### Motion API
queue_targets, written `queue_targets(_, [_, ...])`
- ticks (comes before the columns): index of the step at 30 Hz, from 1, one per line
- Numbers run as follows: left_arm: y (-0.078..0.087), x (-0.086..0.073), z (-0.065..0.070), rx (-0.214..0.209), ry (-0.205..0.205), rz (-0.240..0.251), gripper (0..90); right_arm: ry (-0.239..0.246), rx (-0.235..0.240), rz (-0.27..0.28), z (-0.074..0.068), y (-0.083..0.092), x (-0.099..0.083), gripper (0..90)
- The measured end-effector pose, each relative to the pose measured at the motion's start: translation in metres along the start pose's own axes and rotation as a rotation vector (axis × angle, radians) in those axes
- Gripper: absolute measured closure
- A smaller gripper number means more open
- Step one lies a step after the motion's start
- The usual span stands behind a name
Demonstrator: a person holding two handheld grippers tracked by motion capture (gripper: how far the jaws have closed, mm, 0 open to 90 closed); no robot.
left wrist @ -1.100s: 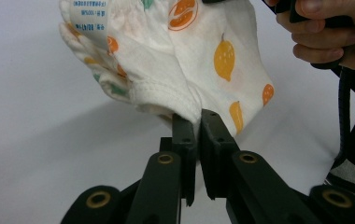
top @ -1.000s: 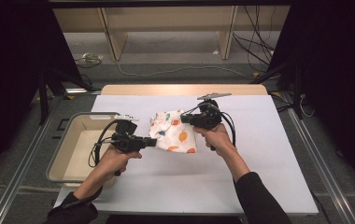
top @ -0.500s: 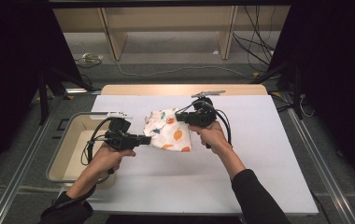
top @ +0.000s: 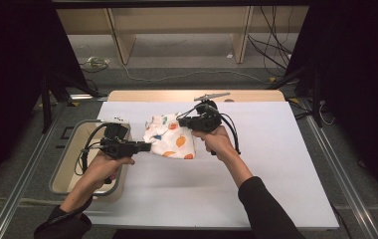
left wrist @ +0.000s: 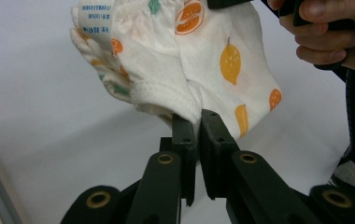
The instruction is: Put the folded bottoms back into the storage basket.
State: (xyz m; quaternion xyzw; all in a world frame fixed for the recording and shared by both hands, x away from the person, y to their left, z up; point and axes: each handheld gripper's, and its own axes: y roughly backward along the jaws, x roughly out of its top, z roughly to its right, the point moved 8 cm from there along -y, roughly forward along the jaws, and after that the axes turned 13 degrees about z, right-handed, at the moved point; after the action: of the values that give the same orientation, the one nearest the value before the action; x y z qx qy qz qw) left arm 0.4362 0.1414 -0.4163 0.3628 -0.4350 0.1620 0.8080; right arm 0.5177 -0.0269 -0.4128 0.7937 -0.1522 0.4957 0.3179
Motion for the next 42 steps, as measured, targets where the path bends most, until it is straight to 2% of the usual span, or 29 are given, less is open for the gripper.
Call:
queue_targets(14, [0.018, 0.003, -0.013, 0.016, 0.032, 0.031, 84.7, 0.019, 0.017, -0.005, -0.02, -0.016, 0.012, 82.1])
queue_targets(24, [0.034, 0.005, -0.023, 0.032, 0.051, 0.051, 84.7, 0.02, 0.032, -0.007, -0.029, -0.027, 0.015, 82.1])
queue_targets(42, [0.049, 0.005, -0.033, 0.056, 0.068, 0.067, 84.7, 0.02, 0.039, -0.005, -0.04, -0.041, 0.02, 82.1])
